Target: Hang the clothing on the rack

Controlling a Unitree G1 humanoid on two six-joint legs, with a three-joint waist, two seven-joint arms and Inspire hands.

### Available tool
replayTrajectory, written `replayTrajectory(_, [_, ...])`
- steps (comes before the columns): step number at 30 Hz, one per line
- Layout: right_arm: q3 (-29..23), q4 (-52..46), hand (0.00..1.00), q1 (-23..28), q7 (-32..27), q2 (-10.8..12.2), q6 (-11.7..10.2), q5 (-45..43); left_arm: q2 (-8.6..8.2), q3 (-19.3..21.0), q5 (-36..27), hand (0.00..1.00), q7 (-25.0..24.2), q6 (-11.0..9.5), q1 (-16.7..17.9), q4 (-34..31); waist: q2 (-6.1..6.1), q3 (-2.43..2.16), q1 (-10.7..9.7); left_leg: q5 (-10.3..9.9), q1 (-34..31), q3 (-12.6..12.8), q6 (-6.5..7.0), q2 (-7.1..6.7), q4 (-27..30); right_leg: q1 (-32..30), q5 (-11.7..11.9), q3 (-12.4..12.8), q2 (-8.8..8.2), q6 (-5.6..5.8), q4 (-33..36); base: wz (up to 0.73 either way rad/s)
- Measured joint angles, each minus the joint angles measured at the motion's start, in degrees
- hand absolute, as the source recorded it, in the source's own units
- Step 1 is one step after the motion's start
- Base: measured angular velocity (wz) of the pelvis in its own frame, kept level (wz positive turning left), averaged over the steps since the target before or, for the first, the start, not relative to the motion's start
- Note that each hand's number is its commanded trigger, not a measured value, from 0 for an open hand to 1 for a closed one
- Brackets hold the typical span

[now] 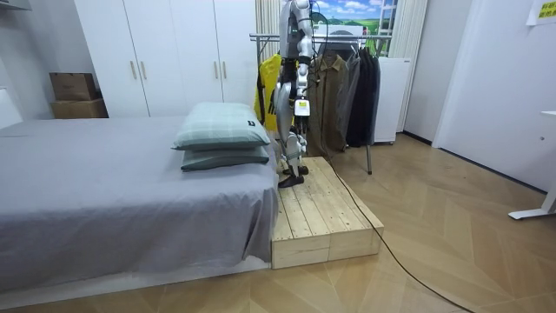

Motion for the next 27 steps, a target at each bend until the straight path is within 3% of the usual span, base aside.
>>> replayTrajectory(14, [0.03,-0.15,0.0,0.81,2.4,-0.47,1.57,1.32,0.01,-1.67,0.55,0.0,-0.19,1.09,-0.43,-0.07,0.25,0.12,-1.21,-0.16,0.69,0.42,0.01,0.13,-0.63,-0.14,0.1,1.01,0.03,0.0,0.27,-0.04])
replayTrajectory(27, [0.14,-0.16,0.0,0.46,3.72,-0.36,2.45,1.24,0.06,-2.42,2.83,0.0,-4.43,1.57,0.1,-0.06,-0.94,0.07,-1.04,-0.15,0.68,0.43,0.01,0.11,-0.46,-0.23,0.1,0.99,0.0,0.0,0.33,0.0])
